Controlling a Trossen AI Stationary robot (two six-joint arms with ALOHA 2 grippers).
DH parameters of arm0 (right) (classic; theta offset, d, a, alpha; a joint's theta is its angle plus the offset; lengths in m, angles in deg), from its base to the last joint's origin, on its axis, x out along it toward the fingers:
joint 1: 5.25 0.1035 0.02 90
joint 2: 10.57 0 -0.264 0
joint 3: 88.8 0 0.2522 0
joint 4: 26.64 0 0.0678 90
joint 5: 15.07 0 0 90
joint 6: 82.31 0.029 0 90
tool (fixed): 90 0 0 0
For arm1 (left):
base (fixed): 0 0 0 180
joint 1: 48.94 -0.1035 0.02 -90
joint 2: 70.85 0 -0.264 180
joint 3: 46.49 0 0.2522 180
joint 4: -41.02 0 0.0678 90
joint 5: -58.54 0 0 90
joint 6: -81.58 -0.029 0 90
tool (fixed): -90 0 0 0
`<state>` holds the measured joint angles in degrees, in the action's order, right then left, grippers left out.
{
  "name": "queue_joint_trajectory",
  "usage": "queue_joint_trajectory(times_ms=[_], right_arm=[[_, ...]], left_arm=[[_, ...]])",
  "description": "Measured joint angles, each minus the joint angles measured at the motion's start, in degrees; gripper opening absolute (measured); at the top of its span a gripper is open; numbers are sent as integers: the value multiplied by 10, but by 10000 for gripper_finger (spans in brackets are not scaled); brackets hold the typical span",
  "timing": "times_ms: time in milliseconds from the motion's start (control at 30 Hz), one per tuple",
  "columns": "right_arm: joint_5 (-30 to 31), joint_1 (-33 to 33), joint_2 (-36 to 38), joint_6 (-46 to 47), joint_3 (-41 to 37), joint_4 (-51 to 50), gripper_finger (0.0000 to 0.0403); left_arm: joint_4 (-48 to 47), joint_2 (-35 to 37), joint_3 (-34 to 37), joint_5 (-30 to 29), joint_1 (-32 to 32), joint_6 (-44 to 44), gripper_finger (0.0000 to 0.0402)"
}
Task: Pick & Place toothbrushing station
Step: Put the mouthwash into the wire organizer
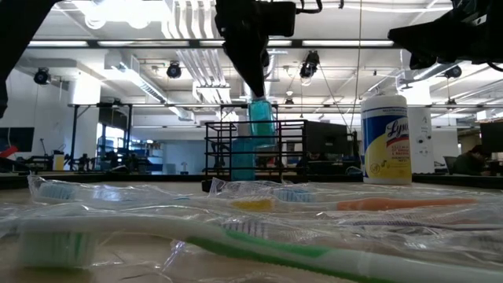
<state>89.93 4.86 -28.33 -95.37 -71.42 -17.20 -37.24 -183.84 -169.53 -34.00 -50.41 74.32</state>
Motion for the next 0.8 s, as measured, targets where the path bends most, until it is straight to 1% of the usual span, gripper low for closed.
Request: queue_joint_trajectory(times_ms=[367,600,800], right_arm=[[0,0,0,0,0,0,11],[0,0,0,0,0,0,11],[0,0,0,0,0,0,11]], left_arm=[[22,-3,10,0,-2,-11,98],[24,-27,11,0,-3,-20,98],[35,-28,17,0,-3,-22,98]])
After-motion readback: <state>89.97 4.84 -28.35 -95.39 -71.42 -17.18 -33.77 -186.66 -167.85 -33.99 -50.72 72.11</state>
